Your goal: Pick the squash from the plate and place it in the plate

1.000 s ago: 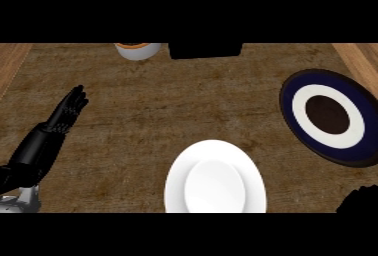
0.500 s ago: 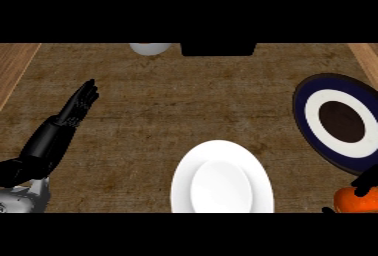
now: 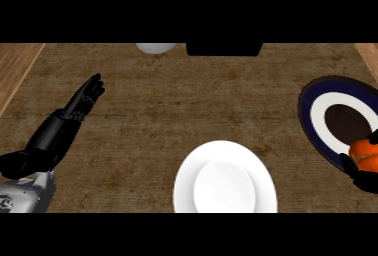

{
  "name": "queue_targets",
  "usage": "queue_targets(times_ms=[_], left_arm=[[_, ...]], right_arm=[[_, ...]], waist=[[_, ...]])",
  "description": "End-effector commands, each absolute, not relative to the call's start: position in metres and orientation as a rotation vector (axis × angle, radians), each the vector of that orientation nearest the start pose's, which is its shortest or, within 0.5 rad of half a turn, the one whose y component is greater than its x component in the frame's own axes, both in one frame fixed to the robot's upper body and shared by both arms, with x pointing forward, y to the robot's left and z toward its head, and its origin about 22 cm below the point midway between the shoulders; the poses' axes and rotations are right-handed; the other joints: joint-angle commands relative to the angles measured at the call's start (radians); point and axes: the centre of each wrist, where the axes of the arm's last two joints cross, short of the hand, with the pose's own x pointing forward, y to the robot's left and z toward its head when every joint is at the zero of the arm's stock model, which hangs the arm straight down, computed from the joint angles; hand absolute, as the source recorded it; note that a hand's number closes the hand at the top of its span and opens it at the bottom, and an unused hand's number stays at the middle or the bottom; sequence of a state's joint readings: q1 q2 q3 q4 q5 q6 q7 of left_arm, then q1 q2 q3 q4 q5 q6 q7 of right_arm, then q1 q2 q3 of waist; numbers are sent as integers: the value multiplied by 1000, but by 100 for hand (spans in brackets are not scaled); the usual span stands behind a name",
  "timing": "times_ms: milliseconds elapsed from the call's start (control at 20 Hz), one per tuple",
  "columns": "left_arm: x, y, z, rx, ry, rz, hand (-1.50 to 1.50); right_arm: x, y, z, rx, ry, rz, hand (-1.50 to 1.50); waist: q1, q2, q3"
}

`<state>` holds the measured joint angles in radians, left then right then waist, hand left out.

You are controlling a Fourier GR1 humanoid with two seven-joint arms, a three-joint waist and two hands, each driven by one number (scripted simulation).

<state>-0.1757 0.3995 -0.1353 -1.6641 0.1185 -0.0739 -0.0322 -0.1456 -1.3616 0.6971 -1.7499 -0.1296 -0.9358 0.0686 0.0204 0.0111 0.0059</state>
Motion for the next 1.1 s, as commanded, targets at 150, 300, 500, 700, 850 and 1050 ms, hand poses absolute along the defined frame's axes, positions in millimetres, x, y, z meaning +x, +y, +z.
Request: queue_targets(times_ms=[150,300,500,700,850,1050], left_arm=[[283,257,81,-7,-1812,-475,0],[286,255,93,-11,-1796,-493,0],[273,253,80,-5,-1793,-492,0],[286,243,87,25,-1794,-471,0],[287,255,86,3,-1770,-464,0],[281,253,83,17,-1775,-466,0]], right_arm=[[241,-410,79,-958,-1404,678,150],[255,-423,62,-877,-1355,713,-150],[280,-456,57,-872,-1424,680,-150],[298,-452,44,-812,-1592,641,-150],[300,-459,37,-748,-1663,576,-150],[299,-479,66,-618,-1827,523,-150]], waist=[[25,10,-1],[27,4,-2],[34,2,-1],[4,-2,-3],[-3,-5,-4],[-18,-9,-4]])
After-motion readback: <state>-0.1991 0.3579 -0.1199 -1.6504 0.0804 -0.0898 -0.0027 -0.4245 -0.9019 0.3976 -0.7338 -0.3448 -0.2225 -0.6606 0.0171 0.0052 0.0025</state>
